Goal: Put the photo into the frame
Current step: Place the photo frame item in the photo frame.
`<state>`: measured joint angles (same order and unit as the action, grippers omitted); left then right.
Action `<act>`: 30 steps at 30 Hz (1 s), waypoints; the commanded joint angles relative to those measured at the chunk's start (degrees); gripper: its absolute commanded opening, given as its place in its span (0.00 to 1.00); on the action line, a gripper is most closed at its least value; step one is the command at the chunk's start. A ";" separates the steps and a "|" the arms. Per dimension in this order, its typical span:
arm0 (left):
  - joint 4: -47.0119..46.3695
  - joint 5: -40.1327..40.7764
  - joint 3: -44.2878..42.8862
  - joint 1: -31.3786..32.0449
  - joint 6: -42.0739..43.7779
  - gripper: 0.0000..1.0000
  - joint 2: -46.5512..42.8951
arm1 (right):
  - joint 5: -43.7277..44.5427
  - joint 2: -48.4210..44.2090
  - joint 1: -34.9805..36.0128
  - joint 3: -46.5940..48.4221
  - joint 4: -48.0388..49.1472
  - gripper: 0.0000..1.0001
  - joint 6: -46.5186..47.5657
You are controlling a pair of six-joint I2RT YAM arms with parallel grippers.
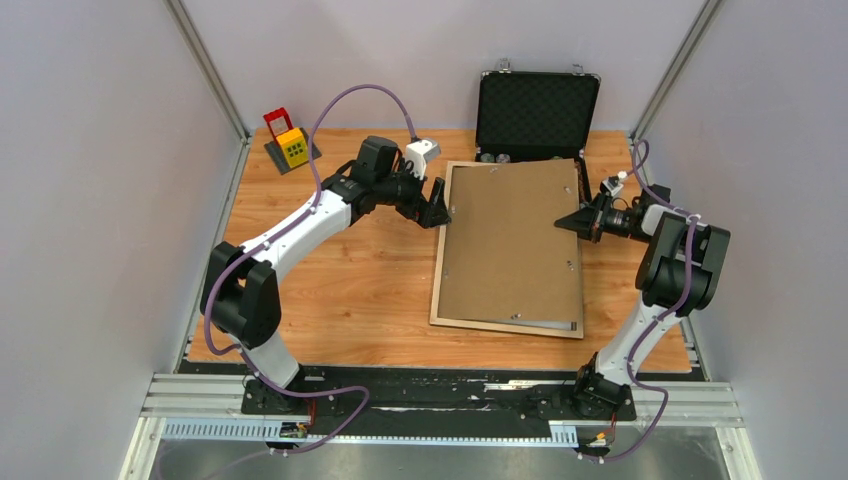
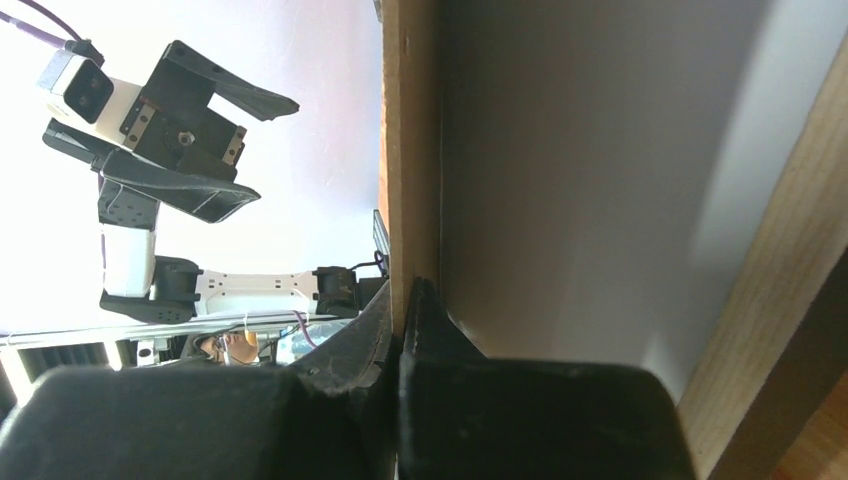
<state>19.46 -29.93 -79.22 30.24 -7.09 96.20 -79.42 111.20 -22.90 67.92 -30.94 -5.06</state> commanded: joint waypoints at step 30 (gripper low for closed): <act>-2.27 -1.44 0.64 -0.39 0.59 1.00 -0.51 | 10.97 -5.36 1.14 -0.38 -0.37 0.51 0.78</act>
<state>19.42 -30.13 -78.48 30.24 -7.09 96.20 -70.65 110.78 -22.24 67.70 -31.24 -4.47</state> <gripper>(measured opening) 0.998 0.477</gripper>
